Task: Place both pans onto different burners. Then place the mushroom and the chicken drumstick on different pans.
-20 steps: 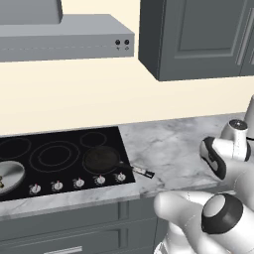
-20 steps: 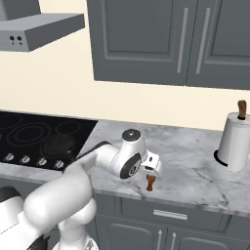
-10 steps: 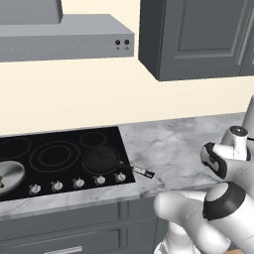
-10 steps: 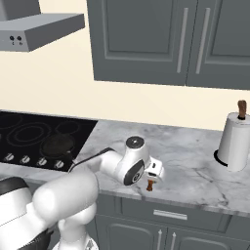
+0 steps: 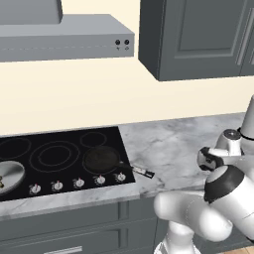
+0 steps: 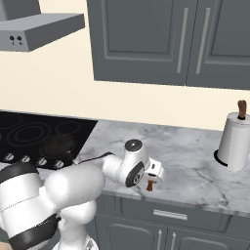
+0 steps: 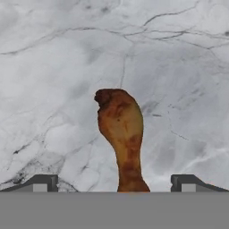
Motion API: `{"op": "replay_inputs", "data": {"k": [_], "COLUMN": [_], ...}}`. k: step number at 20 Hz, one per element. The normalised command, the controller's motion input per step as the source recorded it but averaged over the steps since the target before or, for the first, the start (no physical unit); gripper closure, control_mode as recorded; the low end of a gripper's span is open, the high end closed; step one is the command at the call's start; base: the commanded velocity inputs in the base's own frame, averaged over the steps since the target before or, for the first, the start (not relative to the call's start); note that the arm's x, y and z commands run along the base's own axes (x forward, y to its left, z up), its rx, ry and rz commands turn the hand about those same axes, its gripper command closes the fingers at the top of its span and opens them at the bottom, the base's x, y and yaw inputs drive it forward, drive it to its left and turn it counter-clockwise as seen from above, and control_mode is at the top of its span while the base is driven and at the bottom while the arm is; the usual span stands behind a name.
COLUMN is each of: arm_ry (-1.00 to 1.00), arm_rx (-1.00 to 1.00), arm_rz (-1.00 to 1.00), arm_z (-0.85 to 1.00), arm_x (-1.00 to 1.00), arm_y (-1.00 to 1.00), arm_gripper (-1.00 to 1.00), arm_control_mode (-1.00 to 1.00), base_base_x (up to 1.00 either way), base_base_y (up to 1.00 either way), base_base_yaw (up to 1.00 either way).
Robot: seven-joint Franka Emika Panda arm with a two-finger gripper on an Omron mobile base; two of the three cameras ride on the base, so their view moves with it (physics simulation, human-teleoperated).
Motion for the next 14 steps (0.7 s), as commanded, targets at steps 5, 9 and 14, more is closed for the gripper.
{"op": "replay_inputs", "data": {"k": [5,9,14], "arm_ry": [0.0,0.0,0.0], "arm_rx": [-0.01,-0.01,-0.01], "arm_rz": [0.0,0.0,0.0], "arm_z": [-0.16,-0.25,-0.19], "arm_x": [0.27,0.24,0.18], "arm_y": [-0.07,-0.13,-0.18], "arm_gripper": [-1.0,-1.0,-1.0], "arm_control_mode": [-1.0,-1.0,-1.0], "base_base_x": [0.0,0.0,0.0], "base_base_y": [0.0,0.0,0.0], "base_base_yaw": [0.0,0.0,0.0]}}
